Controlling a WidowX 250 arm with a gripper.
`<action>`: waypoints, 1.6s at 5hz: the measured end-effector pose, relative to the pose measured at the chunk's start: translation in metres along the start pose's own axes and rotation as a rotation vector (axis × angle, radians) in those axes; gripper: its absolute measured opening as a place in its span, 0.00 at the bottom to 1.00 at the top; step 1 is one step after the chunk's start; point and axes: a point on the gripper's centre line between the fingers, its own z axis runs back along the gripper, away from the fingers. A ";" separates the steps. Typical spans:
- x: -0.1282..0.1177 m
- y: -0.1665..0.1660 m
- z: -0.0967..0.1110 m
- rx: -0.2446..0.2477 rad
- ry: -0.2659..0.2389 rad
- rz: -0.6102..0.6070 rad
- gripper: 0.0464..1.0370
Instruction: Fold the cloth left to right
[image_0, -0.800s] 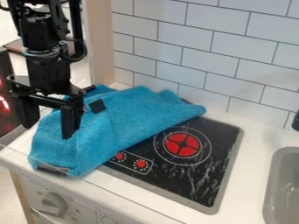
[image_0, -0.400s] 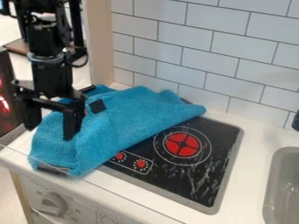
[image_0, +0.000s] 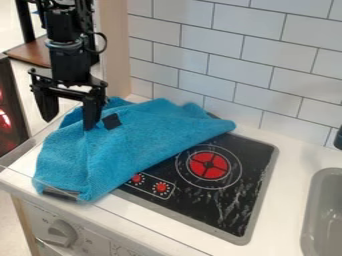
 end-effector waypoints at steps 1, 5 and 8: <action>0.023 0.011 -0.006 0.052 -0.042 0.022 0.96; 0.076 0.030 -0.035 0.121 -0.097 0.030 0.96; 0.085 0.019 -0.049 0.062 -0.061 -0.034 0.90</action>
